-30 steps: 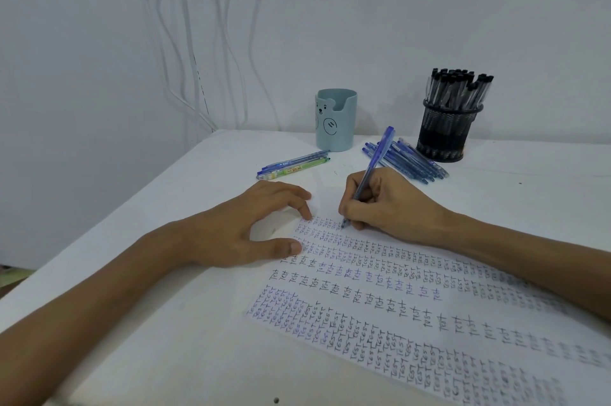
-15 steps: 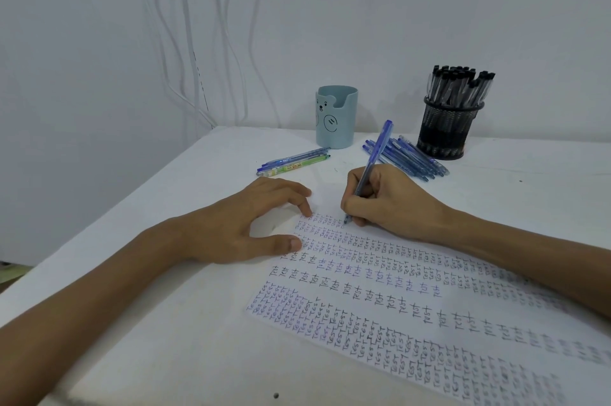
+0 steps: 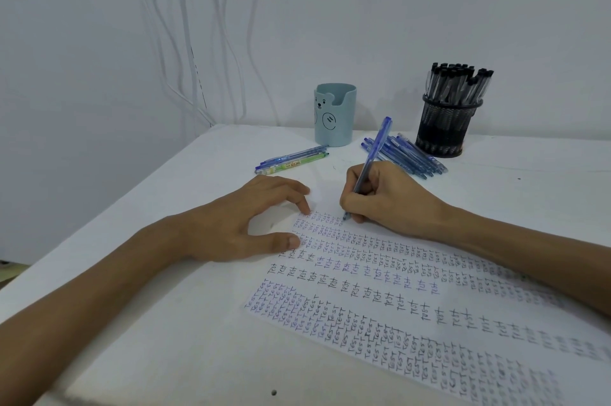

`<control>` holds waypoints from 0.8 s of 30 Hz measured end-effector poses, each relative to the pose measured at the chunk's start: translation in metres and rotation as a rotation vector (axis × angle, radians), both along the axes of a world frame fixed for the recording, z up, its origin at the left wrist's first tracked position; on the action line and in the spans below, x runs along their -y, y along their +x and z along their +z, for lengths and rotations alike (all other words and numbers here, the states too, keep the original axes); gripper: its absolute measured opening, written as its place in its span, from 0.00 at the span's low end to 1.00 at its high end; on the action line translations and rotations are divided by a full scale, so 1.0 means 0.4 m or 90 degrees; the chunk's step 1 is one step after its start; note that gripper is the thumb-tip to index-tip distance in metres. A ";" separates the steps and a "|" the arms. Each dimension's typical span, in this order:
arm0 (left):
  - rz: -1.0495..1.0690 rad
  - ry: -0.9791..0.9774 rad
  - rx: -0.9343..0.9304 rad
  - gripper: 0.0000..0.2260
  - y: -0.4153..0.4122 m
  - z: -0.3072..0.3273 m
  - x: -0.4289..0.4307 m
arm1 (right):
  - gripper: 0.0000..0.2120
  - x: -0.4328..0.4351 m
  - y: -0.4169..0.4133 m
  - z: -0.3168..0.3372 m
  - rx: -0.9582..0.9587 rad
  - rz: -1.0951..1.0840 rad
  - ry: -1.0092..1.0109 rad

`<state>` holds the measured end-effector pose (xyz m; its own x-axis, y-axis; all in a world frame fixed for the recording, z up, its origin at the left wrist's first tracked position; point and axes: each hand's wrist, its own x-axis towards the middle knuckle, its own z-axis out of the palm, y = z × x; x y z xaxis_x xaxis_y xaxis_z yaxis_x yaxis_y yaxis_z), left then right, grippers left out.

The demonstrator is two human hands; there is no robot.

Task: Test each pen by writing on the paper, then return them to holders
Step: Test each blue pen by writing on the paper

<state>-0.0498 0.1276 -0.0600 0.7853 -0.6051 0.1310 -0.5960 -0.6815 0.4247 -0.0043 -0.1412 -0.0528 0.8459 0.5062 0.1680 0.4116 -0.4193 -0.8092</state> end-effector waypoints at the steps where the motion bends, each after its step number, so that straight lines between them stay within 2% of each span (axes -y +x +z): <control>1: 0.000 0.000 -0.001 0.19 -0.001 -0.001 0.000 | 0.07 0.001 0.001 -0.001 -0.002 0.000 0.001; 13: -0.001 0.001 0.001 0.18 -0.002 0.000 0.001 | 0.08 -0.003 0.000 -0.003 0.019 -0.046 -0.022; 17: -0.004 -0.009 0.004 0.18 -0.004 0.001 0.001 | 0.10 0.000 0.018 0.003 -0.169 -0.095 0.214; 19: -0.005 -0.008 0.008 0.18 -0.003 0.001 0.001 | 0.13 0.003 0.027 0.003 -0.233 -0.088 0.290; 24: -0.011 -0.004 0.010 0.18 0.000 -0.001 -0.001 | 0.12 0.008 0.029 -0.005 -0.196 -0.042 0.277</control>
